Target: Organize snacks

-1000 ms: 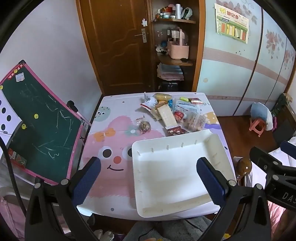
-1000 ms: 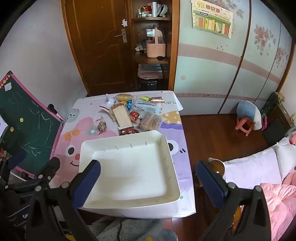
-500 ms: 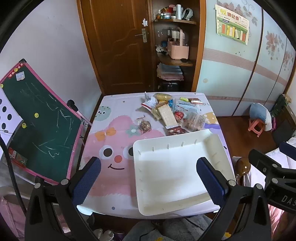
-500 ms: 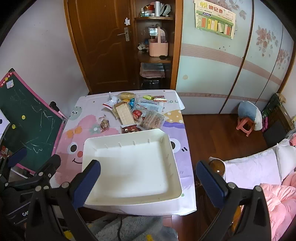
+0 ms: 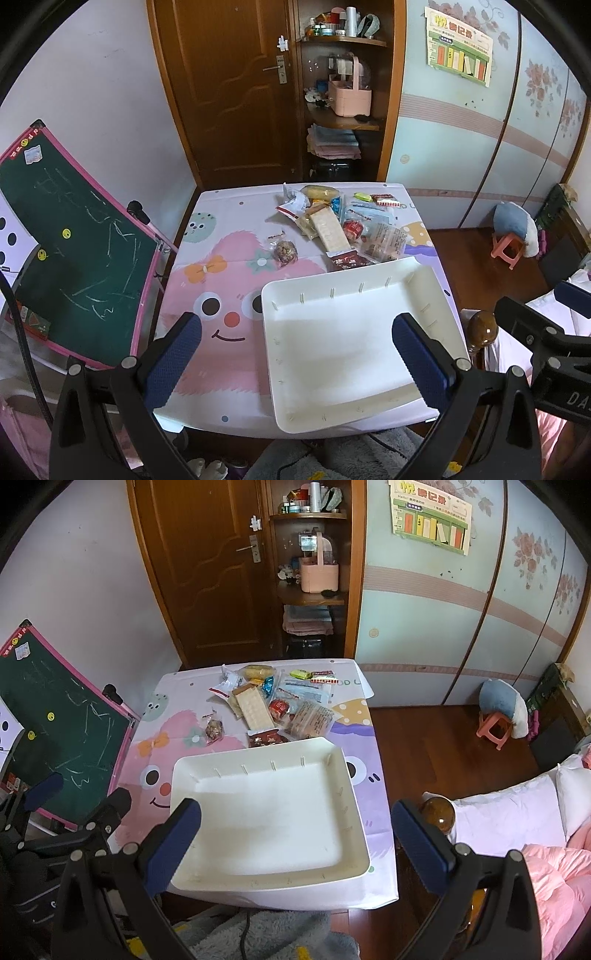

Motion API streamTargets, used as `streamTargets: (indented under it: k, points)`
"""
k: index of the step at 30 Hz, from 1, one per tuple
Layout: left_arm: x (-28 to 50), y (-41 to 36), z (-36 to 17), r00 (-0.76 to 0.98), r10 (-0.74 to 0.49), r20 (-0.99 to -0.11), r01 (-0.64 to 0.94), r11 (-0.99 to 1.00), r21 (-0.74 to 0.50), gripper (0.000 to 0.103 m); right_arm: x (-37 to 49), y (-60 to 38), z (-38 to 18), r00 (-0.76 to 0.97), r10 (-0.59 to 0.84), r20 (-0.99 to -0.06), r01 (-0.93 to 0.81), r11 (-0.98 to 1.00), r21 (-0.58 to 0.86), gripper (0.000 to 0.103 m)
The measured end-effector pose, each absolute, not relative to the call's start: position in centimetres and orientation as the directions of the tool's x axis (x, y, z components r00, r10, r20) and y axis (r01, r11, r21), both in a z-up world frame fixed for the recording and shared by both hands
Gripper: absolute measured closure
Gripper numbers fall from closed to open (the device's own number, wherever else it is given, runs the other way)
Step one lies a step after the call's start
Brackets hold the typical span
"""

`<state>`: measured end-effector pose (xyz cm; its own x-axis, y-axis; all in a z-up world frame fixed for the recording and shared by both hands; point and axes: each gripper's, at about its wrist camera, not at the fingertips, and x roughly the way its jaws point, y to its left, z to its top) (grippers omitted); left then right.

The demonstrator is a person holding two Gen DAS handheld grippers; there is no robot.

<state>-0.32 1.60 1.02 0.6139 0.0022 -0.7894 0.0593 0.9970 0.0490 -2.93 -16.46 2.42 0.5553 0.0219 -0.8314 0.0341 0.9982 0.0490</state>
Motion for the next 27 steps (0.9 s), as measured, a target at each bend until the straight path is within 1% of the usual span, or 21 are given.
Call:
streamTargets:
  k: [17, 27]
  points:
    - [0.0, 1.8, 0.5, 0.611, 0.0, -0.792, 0.075, 0.996, 0.058, 0.0, -1.9, -15.7, 2.3, 0.549, 0.022, -0.836, 0.05, 0.997, 0.059, 0.0]
    - [2.5, 3.7, 1.2, 0.628, -0.049, -0.777, 0.136, 0.989, 0.048, 0.0, -1.1, -13.6, 2.8, 0.58, 0.0, -0.814, 0.078, 0.995, 0.056, 0.0]
